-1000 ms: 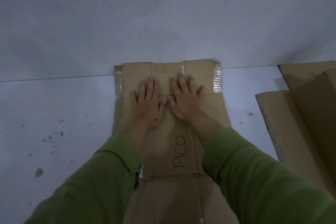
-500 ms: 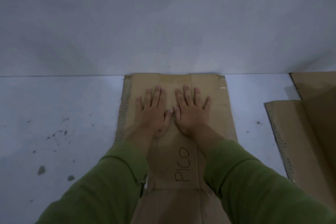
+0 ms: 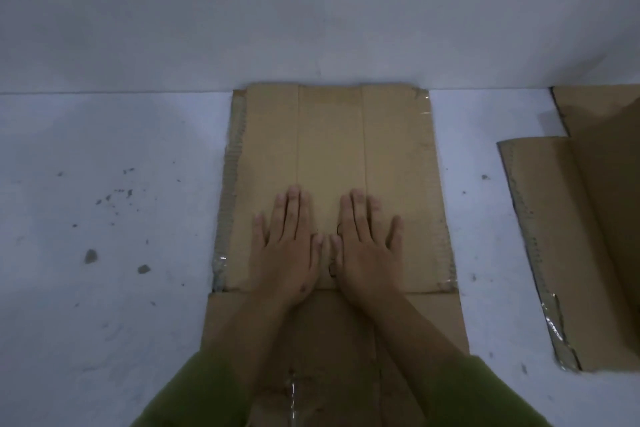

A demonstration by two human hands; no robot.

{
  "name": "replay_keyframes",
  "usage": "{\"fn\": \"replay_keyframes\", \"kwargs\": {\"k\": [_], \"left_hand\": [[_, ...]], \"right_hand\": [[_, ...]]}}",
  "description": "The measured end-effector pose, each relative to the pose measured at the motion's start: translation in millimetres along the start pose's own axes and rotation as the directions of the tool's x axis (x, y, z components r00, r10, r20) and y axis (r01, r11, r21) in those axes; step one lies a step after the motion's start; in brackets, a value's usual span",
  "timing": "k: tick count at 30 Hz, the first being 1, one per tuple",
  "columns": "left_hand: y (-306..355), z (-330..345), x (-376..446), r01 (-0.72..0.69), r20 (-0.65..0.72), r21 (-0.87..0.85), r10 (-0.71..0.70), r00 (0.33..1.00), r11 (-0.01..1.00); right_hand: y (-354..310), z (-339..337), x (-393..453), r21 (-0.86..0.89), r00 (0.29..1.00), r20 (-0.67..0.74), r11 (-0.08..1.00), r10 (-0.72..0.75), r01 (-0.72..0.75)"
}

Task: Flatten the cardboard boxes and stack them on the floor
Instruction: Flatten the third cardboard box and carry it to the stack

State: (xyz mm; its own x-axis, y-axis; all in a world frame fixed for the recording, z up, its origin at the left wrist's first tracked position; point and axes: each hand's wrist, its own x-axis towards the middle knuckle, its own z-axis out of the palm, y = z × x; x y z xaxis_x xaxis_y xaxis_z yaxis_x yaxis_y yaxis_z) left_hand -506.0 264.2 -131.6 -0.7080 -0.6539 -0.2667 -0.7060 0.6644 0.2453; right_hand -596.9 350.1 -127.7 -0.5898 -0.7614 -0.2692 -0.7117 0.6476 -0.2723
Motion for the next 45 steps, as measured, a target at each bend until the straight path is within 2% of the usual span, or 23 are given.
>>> {"fn": "replay_keyframes", "kwargs": {"k": [6,12,19,23,27,33,36,41,45], "left_hand": [[2,0,5,0.000,0.000,0.008,0.000,1.000,1.000],[1,-16,-2,-0.034,0.097,0.041,0.030,0.995,0.999],[3,16,-97,0.028,0.095,-0.004,-0.027,0.995,1.000],[2,31,-119,0.056,0.077,0.008,-0.056,0.995,0.998],[2,37,-118,0.039,0.039,0.044,-0.041,0.998,0.998],[-2,36,-121,0.025,0.019,0.039,-0.026,0.999,0.999],[-5,45,-149,0.002,0.004,0.038,-0.002,1.000,0.999],[-2,62,-175,-0.004,0.049,0.107,-0.001,0.999,0.994],[-4,60,-173,-0.032,0.033,0.062,0.030,0.999,0.998]], "right_hand": [[2,12,8,-0.038,0.999,-0.032,0.999,-0.001,0.000],[3,-9,5,0.000,0.995,0.093,1.000,-0.023,0.023],[-1,-4,-85,0.052,0.989,0.144,0.998,0.020,-0.028],[9,35,-116,-0.030,0.998,0.045,0.999,0.047,-0.046],[14,46,-116,-0.052,0.998,-0.031,0.997,0.050,-0.051],[15,33,-120,-0.078,0.999,0.028,0.997,0.026,-0.024],[19,27,-135,-0.085,0.996,0.082,0.995,-0.038,0.045],[14,56,-166,-0.151,0.997,-0.044,0.987,-0.060,0.052],[13,51,-167,-0.054,0.997,-0.032,0.996,-0.073,0.071]]}}
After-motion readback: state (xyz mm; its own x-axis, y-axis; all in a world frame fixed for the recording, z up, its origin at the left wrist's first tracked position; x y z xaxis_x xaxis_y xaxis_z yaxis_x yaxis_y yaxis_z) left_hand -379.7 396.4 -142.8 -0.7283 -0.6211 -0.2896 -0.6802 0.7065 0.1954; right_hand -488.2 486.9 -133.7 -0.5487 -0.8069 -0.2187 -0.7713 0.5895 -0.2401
